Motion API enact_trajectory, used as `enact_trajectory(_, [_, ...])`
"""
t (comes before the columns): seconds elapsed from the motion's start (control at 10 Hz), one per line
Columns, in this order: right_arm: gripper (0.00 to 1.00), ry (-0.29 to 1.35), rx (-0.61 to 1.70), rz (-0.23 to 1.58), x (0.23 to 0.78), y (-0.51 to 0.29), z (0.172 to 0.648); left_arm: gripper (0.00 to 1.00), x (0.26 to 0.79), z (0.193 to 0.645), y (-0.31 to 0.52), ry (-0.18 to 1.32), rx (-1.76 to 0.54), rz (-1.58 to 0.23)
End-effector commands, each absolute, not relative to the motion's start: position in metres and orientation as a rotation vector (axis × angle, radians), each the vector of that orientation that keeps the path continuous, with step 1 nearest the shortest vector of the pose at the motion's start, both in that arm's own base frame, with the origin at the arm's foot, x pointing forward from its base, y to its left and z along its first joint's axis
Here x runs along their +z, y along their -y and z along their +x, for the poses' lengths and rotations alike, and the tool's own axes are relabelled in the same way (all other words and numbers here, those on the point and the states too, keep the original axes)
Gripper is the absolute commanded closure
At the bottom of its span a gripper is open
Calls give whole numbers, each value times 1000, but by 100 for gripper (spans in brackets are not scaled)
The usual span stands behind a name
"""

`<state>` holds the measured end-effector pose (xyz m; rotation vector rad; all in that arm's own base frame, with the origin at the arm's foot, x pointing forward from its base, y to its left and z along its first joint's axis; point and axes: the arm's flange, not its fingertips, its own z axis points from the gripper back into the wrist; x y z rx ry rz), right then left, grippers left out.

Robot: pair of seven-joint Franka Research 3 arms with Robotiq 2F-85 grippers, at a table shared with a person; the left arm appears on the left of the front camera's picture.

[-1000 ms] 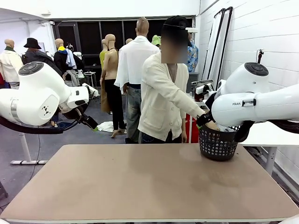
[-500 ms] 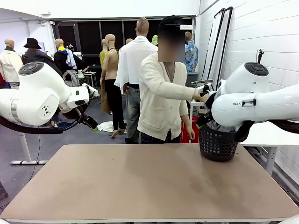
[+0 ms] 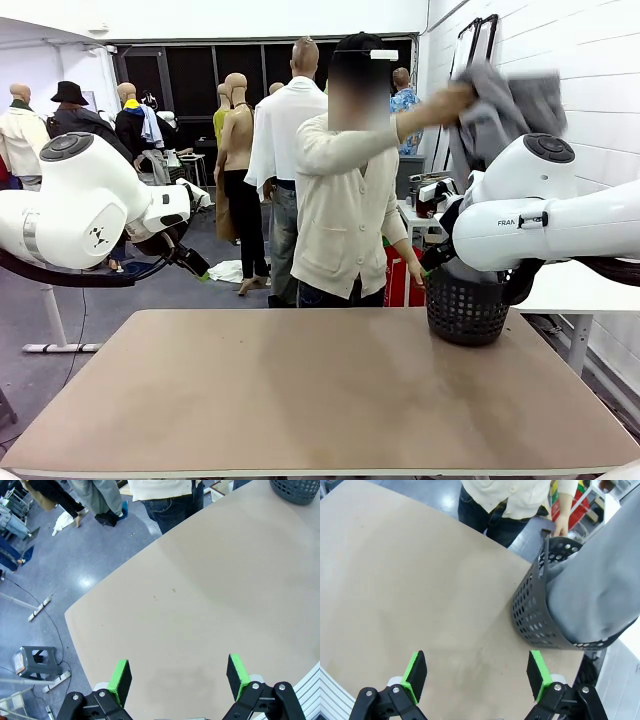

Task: Fold the training pants.
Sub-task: Grab both ends of the Training pants handed by a person.

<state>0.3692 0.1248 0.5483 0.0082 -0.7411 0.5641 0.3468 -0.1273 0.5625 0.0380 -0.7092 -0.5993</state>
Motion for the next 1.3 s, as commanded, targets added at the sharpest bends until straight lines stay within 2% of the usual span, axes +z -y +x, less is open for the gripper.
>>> enact_trajectory(0.0, [0, 742, 575, 0, 548, -124, 369, 0, 562, 348, 128, 711, -604, 38])
enact_trajectory(1.2, [0, 742, 575, 0, 548, -124, 369, 0, 562, 348, 128, 711, -604, 38])
